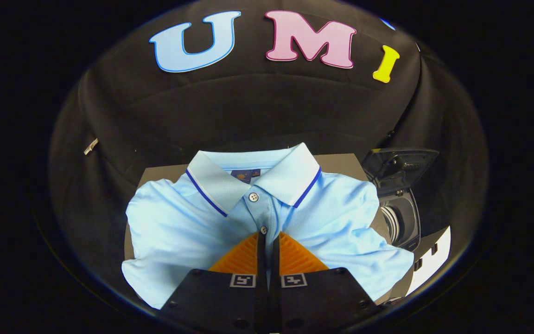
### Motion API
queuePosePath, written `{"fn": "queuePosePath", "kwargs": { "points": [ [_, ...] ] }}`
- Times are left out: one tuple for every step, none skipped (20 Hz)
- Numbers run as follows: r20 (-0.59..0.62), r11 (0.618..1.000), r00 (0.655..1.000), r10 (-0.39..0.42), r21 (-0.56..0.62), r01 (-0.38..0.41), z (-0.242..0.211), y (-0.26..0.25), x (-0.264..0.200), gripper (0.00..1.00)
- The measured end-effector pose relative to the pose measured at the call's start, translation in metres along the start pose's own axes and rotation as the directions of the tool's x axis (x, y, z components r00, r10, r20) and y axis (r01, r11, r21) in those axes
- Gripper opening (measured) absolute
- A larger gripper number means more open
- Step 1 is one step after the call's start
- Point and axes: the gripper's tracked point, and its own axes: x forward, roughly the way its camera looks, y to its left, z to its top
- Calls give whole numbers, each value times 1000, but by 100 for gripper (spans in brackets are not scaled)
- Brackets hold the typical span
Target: Put the clothes into the washing machine and then close the washing machine lid.
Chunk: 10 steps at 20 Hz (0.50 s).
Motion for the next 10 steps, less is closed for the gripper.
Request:
{"fn": "queuePosePath", "kwargs": {
  "points": [
    [12, 1000, 1000, 3, 2, -3, 1, 1, -1, 5],
    [32, 1000, 999, 8, 9, -9, 4, 2, -4, 5],
    [43, 1000, 999, 9, 13, -10, 5, 2, -6, 5],
    [58, 1000, 998, 12, 12, -12, 6, 2, -11, 5],
    [62, 1000, 998, 1, 8, -1, 8, 1, -14, 5],
    [73, 1000, 997, 0, 7, 0, 8, 2, -21, 5],
    [94, 1000, 996, -2, 6, 1, 12, 3, -26, 5],
    [116, 1000, 993, 1, 0, -1, 16, 4, -32, 5],
    [143, 1000, 990, 3, -9, -1, 21, 5, -39, 5],
    [165, 1000, 986, -1, -21, 5, 25, 3, -46, 5]
  ]
}}
